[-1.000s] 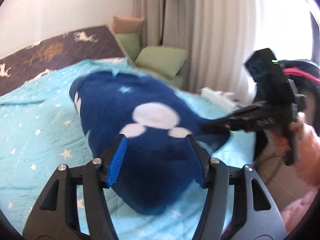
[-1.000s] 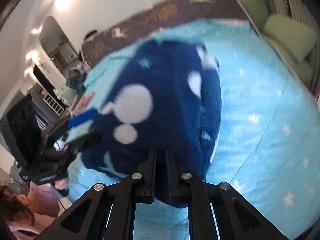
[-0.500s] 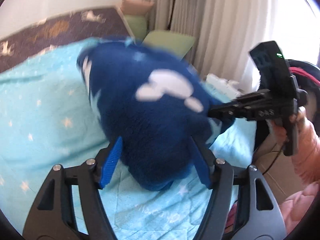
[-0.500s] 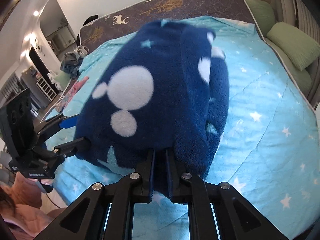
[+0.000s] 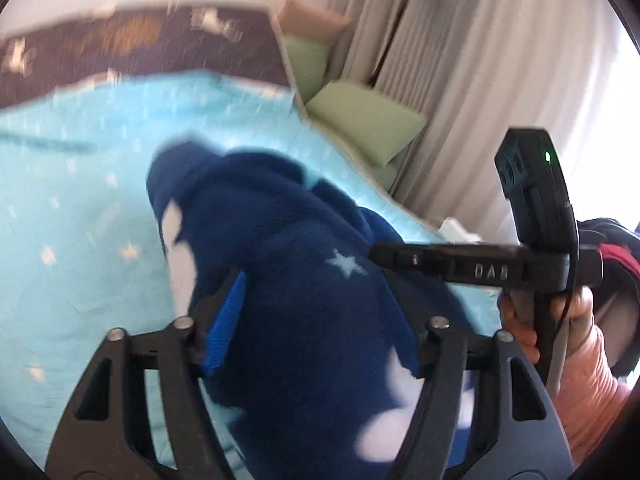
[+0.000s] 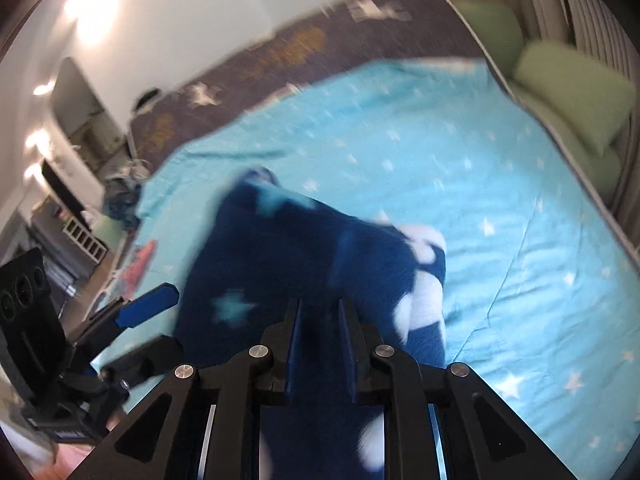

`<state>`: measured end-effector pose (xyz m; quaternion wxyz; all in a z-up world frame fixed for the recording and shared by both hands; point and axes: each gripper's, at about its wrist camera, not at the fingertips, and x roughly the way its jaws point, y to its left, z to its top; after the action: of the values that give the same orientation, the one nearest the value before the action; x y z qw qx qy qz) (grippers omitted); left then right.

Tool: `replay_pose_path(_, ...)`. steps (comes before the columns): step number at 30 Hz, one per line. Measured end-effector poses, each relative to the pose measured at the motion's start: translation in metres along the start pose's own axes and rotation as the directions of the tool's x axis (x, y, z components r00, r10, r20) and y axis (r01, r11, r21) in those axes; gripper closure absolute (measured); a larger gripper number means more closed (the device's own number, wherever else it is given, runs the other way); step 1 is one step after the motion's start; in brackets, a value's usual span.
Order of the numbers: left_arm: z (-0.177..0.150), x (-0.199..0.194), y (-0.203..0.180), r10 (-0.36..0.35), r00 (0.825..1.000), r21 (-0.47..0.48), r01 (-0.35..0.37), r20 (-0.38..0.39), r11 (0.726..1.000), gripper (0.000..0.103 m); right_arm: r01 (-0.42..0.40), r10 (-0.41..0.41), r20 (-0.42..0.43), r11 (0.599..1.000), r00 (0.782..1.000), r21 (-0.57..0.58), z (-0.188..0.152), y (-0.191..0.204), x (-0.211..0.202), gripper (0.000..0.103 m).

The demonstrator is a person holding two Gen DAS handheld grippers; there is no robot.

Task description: Fold small clothes

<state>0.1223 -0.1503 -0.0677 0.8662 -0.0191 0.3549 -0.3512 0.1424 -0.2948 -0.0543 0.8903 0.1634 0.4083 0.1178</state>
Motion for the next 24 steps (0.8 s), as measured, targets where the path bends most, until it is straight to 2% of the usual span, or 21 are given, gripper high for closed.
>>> replay_pose_path(2,-0.016,0.024,0.008,0.031,0.999,0.021,-0.031,-0.031,0.999,0.042,0.01,-0.006,-0.056,0.998,0.998,0.067,-0.013,-0.023,0.036,0.088)
replay_pose_path(3,-0.023,0.025,0.007,0.027,1.0,0.042,-0.027,-0.004,0.999,0.042,-0.002,0.005,-0.043,0.997,0.999,0.081,-0.018,-0.03,0.044,0.088)
replay_pose_path(5,-0.024,0.021,0.005,0.029,1.0,0.05,-0.029,-0.002,0.998,0.042,-0.02,0.021,-0.022,0.997,1.0,0.073,-0.019,-0.033,0.044,0.088)
replay_pose_path(8,-0.023,0.017,0.003,0.036,0.999,0.074,-0.036,-0.005,0.997,0.042,0.017,-0.016,-0.016,0.999,1.0,0.028,-0.02,-0.026,0.041,0.088)
replay_pose_path(11,-0.012,0.001,-0.003,0.007,1.0,0.087,-0.008,0.013,0.996,0.042,0.006,-0.006,-0.034,1.0,0.999,0.002,-0.011,-0.02,0.03,0.085)
replay_pose_path(13,0.004,-0.017,-0.005,-0.028,0.998,0.095,0.023,0.058,0.995,0.042,-0.016,0.016,-0.025,0.999,1.0,-0.027,0.001,-0.012,0.013,0.084)
replay_pose_path(17,0.038,-0.019,-0.001,0.012,0.992,0.108,-0.026,0.125,0.994,0.039,-0.021,0.023,0.034,0.998,0.999,-0.066,0.032,-0.002,-0.002,0.078)
replay_pose_path(20,0.055,0.017,0.017,0.025,0.999,0.044,-0.027,0.047,0.999,0.039,-0.05,0.051,0.015,0.997,0.999,-0.057,0.051,0.003,0.014,0.078)
replay_pose_path(21,0.054,0.038,0.027,0.067,0.998,0.019,-0.067,-0.006,0.998,0.039,-0.043,0.043,-0.003,0.998,0.999,-0.046,0.055,0.002,0.027,0.078)
replay_pose_path(23,0.039,0.077,0.041,0.128,0.986,0.023,-0.126,-0.106,0.992,0.039,0.036,-0.037,-0.037,0.999,0.999,-0.025,0.054,-0.005,0.056,0.076)
replay_pose_path(24,0.032,0.082,0.042,0.132,0.986,0.036,-0.129,-0.1,0.991,0.039,0.089,-0.089,-0.074,0.996,0.993,0.0,0.05,-0.014,0.075,0.074)
